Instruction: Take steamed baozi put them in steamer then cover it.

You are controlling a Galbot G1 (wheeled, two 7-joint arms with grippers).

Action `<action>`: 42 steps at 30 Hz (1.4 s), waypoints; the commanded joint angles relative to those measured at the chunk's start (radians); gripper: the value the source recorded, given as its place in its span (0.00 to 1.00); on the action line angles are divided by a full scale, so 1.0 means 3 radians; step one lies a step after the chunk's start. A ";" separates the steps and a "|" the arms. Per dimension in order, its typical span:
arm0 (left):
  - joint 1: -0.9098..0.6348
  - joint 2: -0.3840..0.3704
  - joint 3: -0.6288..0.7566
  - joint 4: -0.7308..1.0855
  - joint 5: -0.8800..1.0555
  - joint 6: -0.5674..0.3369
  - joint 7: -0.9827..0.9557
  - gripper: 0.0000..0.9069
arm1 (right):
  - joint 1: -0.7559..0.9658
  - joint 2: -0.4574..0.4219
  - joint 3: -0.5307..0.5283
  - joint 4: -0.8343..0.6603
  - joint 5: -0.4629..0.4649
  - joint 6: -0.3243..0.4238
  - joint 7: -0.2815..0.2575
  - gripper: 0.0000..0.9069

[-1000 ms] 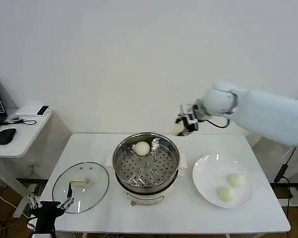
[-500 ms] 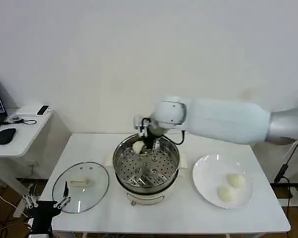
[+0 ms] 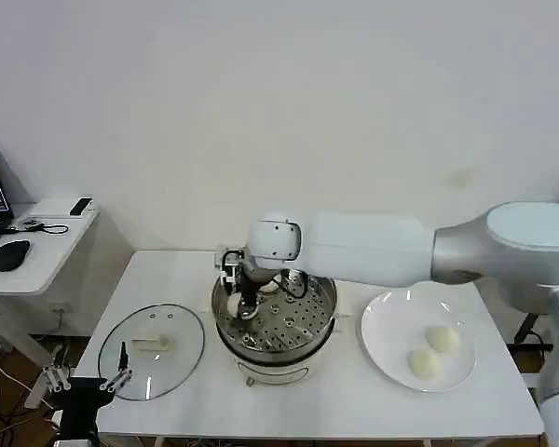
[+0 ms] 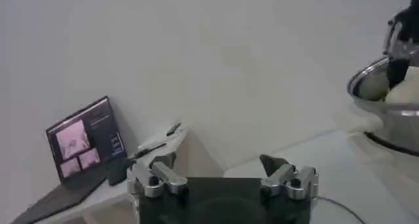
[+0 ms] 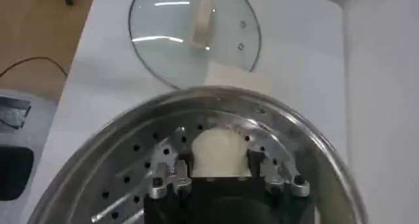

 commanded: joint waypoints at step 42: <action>-0.0046 0.0149 0.0236 -0.0054 0.0038 0.0046 0.0051 1.00 | -0.0117 -0.3066 0.0446 0.1029 -0.2314 0.1438 -0.1346 1.00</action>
